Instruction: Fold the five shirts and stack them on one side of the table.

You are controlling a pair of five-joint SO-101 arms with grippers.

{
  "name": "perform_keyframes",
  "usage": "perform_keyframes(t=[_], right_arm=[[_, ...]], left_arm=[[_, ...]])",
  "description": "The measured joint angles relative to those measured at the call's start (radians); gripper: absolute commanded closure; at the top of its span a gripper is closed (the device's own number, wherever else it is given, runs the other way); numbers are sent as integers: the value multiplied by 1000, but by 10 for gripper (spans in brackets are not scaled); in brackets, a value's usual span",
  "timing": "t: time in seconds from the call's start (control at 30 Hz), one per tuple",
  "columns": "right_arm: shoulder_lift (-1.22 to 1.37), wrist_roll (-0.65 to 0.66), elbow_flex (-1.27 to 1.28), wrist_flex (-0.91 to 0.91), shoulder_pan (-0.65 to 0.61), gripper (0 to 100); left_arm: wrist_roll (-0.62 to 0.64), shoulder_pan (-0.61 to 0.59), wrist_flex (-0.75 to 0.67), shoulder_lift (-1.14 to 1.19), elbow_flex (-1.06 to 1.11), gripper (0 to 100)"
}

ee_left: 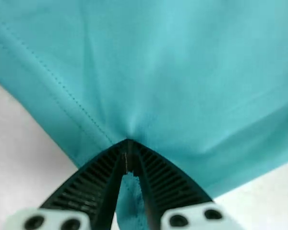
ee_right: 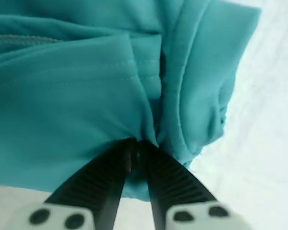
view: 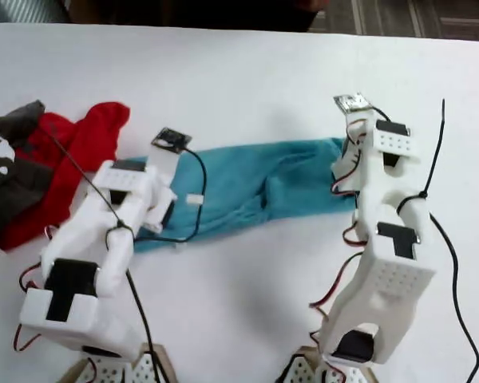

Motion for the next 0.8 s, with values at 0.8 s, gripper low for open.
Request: perform_keyframes(t=[0.8], right_arm=[[-236,-112,2,-11,-68,978]], left_arm=[[3,-6,358,6,-483,928]])
